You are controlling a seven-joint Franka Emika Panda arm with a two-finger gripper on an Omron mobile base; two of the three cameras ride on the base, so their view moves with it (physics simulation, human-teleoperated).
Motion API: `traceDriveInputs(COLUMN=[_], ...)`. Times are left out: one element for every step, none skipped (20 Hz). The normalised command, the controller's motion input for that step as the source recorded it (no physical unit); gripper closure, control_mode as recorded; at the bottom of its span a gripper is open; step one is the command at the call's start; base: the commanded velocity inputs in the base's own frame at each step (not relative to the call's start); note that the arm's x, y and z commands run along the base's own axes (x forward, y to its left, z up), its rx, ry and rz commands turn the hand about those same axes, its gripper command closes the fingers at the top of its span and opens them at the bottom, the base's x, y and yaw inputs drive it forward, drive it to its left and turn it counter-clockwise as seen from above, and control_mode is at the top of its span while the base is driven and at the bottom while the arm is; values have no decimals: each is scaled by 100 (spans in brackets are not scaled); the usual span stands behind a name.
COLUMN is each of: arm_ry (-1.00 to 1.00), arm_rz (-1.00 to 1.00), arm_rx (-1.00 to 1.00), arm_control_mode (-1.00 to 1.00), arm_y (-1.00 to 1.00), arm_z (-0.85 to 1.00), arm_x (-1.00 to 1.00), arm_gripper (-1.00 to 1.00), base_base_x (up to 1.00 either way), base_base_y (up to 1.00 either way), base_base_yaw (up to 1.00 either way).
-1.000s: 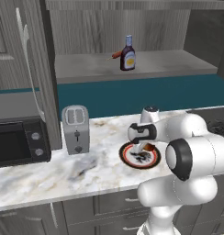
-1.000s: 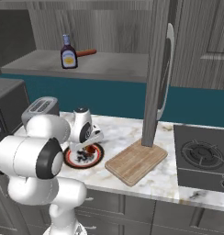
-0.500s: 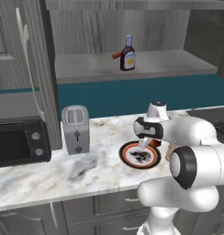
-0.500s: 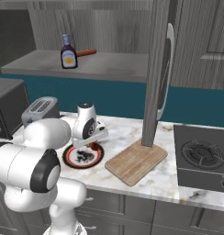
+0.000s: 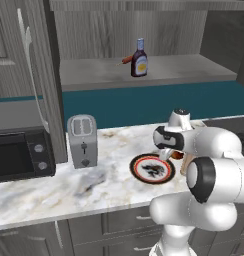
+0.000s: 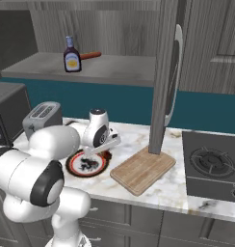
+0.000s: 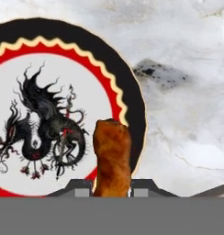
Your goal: Pick the chicken drumstick from the plate and place it on the cutting board. Then pick the condiment bottle from the cabinet and place it next to the cutting board.
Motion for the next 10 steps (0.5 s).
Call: traceDriveInputs(arm_ry=[0, 0, 0, 0, 0, 0, 0, 0, 0, 0], arm_rz=[0, 0, 0, 0, 0, 0, 0, 0, 0, 0], arm_rx=[0, 0, 0, 0, 0, 0, 0, 0, 0, 0], arm_control_mode=[-100, -100, -100, -100, -100, -100, -100, -100, -100, -100], arm_y=[-35, -35, -35, -34, -33, -33, -33, -33, -34, -34], arm_z=[0, 0, 0, 0, 0, 0, 0, 0, 0, 0], arm_x=[-9, -11, -12, -15, -18, -18, -19, -19, -18, -18], arm_gripper=[100, 100, 100, 100, 100, 100, 100, 100, 100, 100], base_base_x=[0, 0, 0, 0, 0, 0, 0, 0, 0, 0], base_base_y=[0, 0, 0, 0, 0, 0, 0, 0, 0, 0], base_base_yaw=[0, 0, 0, 0, 0, 0, 0, 0, 0, 0])
